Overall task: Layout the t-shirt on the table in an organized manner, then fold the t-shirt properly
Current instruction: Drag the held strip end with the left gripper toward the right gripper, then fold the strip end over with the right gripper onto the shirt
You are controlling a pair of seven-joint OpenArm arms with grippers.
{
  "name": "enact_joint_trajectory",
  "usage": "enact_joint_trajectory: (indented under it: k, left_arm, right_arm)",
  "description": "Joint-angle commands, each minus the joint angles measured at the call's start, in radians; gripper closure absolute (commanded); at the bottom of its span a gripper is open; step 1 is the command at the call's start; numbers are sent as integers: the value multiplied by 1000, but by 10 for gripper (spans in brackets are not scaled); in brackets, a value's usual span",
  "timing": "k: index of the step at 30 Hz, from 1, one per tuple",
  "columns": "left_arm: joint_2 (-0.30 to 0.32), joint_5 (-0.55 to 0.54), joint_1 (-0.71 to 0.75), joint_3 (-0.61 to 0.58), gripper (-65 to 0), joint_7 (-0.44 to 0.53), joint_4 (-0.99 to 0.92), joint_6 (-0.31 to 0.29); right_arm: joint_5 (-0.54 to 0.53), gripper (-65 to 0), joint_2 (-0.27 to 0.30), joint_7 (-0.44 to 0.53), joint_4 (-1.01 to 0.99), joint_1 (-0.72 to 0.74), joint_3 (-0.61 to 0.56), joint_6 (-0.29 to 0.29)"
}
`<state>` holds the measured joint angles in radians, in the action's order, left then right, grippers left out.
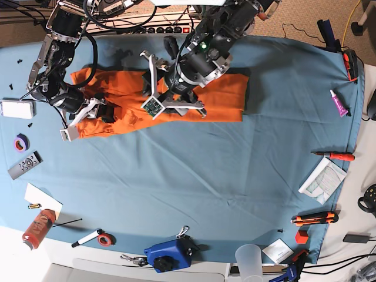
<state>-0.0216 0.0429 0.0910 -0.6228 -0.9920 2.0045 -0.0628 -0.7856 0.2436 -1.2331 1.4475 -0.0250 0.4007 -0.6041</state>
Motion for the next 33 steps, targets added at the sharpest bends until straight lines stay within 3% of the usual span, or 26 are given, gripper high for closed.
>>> enact_joint_trajectory:
  k: [1,7,14,16,19,25,27,33]
  left_arm:
    - [-13,34,-10,-3,-318,2,60,19]
    - [51,237,44,-3,-318,-23,202,102]
    - [111,348,110,-3,-318,-39,216,139]
    - [111,368,115,-3,-318,-54,216,146]
    - [111,393,114,-3,-318,-69,216,146]
    - [111,399,116,-3,-318,-101,218,155]
    - [111,400,125,-3,-318,-100,218,180]
    - [111,403,143,-3,-317,-101,219,183]
  right_arm:
    - [68,-324,1,-76,-9,-8,-8,-1]
    - [60,-324,0,-87,-10,-14,-32,-10]
    - [60,-314,0,-122,-10,-14,-131,0]
    - [61,-220,0,-129,-10,-14,-137,2]
    - [71,0,0,-150,-10,-14,-136,1]
    - [112,0,15,-100,-8,26,-74,-47]
    - [150,0,34,-85,-8,68,-33,-47]
    - [202,0,105,-64,-8,204,11,-46]
